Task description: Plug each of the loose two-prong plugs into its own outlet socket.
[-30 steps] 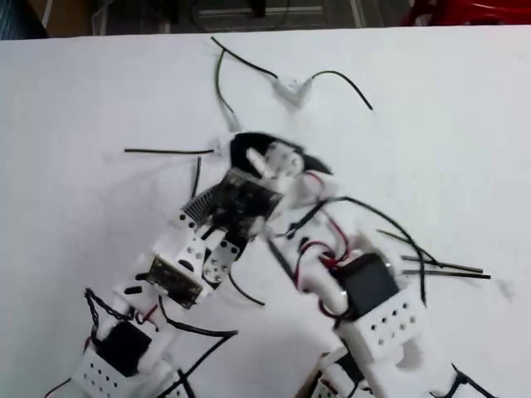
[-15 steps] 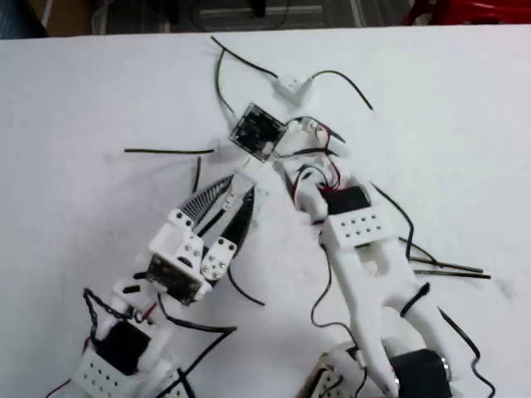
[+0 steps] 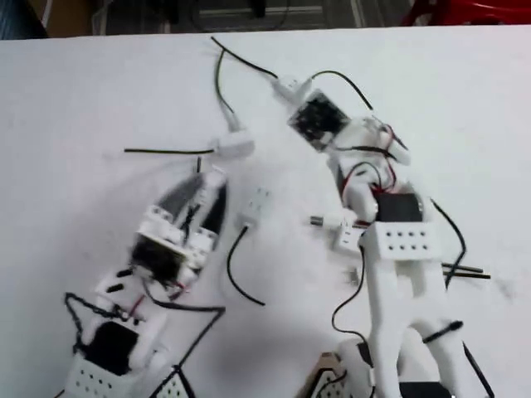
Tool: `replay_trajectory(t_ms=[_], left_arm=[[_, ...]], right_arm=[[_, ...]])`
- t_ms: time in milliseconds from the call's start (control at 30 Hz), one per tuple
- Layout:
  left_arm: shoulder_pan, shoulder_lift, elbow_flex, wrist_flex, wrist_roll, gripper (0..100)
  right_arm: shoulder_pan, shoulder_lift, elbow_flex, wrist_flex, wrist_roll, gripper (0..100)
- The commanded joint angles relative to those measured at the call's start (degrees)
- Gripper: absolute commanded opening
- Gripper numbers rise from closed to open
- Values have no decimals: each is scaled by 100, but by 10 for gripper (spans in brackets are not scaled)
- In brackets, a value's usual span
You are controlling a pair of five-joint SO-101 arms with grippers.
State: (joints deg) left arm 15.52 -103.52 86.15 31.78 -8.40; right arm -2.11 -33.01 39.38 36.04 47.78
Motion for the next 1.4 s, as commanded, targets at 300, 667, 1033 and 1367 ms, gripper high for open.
replay_trajectory(t_ms=[300, 667, 1033, 1367], left_arm=[[-1077, 1033, -2101, 1152, -387, 23], [-2070, 5437, -7297, 4422, -422, 24], [-2545, 7837, -10514, 7086, -413, 24], [-2290, 7371, -7745, 7077, -422, 24]], right_arm=[[840, -295, 976, 1596, -1785, 19], [796, -295, 3174, 549, -1785, 24], [725, -813, 3569, 558, -1741, 20], [725, -1640, 4026, 541, -1732, 20]])
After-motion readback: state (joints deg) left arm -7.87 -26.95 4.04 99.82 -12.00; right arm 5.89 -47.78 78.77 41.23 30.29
